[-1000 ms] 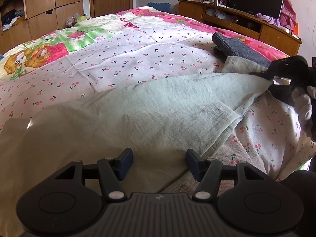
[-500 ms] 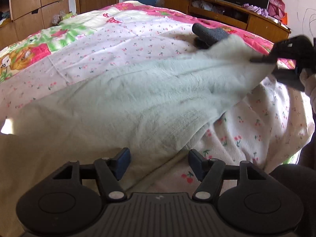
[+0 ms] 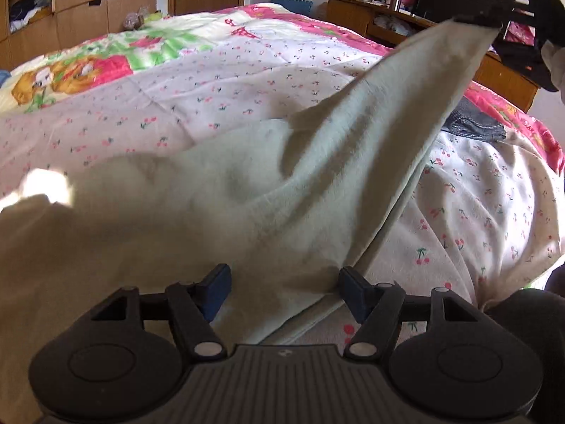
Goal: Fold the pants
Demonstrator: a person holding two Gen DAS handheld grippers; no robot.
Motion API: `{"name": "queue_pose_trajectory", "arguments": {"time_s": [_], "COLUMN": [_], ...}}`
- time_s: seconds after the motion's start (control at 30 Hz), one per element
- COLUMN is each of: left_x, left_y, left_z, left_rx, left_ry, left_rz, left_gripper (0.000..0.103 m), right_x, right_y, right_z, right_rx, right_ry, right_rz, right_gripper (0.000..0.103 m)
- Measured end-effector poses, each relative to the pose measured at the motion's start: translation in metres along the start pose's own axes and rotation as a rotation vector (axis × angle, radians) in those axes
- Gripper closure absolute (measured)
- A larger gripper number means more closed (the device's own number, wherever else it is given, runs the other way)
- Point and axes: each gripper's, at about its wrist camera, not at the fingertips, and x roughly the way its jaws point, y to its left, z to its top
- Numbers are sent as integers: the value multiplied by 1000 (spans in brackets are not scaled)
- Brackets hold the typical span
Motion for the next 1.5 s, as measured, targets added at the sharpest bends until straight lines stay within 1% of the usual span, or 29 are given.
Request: {"name": "queue_pose_trajectory", "arguments": {"time_s": [0.07,0.13,0.2,0.27,0.3,0.37,0.4,0.43,0.47,0.53,0.57,0.6,0.63,0.67,0.7,0.73,0.8,0.83,0.9,0.97,1.07,1.13,1.17,1.2,1.27,1.3,1.33,1.37,1.5], "left_x": [-13,-29,-48,-73,-86,-116,-131,-144,-158,-181,-191,-200,-207,-214,-218,-221,-226,-229,-233,-237,-242,-244,-245,-247,-253,-256,-260,-264,-277], "left_y": [4,13,30,58,71,97,108,119,129,145,151,155,157,159,161,162,162,162,160,159,158,159,159,160,162,163,163,165,170], "left_z": [-7,-14,-21,-30,-34,-48,-55,-64,-74,-94,-104,-114,-122,-131,-139,-146,-159,-166,-176,-184,-193,-193,-194,-193,-189,-188,-186,-184,-168], "left_rx": [5,-28,-88,-184,-225,-291,-314,-335,-355,-389,-403,-410,-414,-417,-423,-433,-455,-465,-474,-486,-505,-508,-508,-507,-497,-490,-483,-475,-439], "left_ry": [-13,-43,-76,-122,-144,-192,-210,-223,-231,-236,-233,-230,-226,-222,-218,-213,-208,-207,-206,-206,-204,-200,-203,-211,-232,-243,-253,-265,-305], "left_rz": [-40,-45,-35,-8,9,68,104,144,185,256,289,320,349,375,395,406,406,401,395,390,386,391,393,395,402,410,419,426,437], "left_gripper": [23,23,23,23,23,23,23,23,23,23,23,23,23,23,23,23,23,23,23,23,23,23,23,23,23,23,23,23,23], "right_x": [-1,1,12,29,43,65,79,90,104,125,131,132,131,126,121,113,101,98,99,102,103,101,99,96,93,90,87,85,62], "right_y": [26,53,87,130,158,199,221,236,252,274,281,285,286,286,284,282,277,274,269,265,265,269,271,273,275,273,270,267,249], "right_z": [-10,-21,-41,-71,-95,-138,-171,-195,-229,-293,-317,-354,-383,-412,-434,-457,-500,-513,-529,-536,-537,-539,-542,-543,-543,-539,-529,-520,-453], "right_rx": [-53,-129,-210,-301,-353,-453,-512,-549,-599,-671,-698,-759,-810,-854,-901,-976,-1136,-1189,-1212,-1186,-1152,-1152,-1171,-1177,-1170,-1160,-1130,-1102,-982], "right_ry": [-2,19,68,135,186,266,318,361,415,510,540,564,594,645,672,672,622,612,654,708,689,654,646,662,747,763,769,776,738], "right_rz": [9,14,52,106,149,203,237,259,284,308,325,336,335,359,381,392,388,379,363,351,346,354,377,399,458,476,490,507,558], "right_gripper": [96,96,96,96,96,96,96,96,96,96,96,96,96,96,96,96,95,95,92,90,90,90,90,90,90,87,82,83,79]}}
